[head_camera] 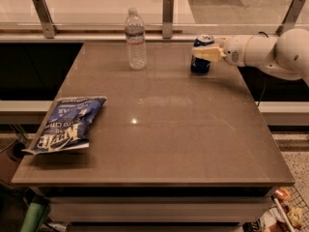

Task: Move pepsi can near blue chip bag

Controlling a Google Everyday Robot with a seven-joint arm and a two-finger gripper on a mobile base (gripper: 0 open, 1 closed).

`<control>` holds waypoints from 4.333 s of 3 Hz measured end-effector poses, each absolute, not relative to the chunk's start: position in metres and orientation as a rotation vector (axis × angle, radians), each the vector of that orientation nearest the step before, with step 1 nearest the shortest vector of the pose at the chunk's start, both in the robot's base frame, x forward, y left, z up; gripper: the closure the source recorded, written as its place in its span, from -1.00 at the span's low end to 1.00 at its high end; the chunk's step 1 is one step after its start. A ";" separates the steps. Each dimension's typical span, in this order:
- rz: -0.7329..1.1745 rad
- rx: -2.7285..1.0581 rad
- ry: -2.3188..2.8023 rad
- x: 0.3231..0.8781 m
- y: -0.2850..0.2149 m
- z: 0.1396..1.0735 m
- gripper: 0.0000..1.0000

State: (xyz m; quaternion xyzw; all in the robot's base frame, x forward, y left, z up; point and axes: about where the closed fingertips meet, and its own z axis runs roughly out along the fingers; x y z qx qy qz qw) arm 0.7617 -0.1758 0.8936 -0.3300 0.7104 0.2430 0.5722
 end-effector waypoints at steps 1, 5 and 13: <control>0.570 -0.774 1.666 0.762 -0.176 0.894 1.00; 0.573 -0.952 1.697 0.712 -0.110 0.927 1.00; 0.693 -0.929 1.625 0.531 0.051 0.891 1.00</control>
Offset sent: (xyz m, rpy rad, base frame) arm -0.0165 0.0226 0.0342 -0.1093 0.0473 0.0596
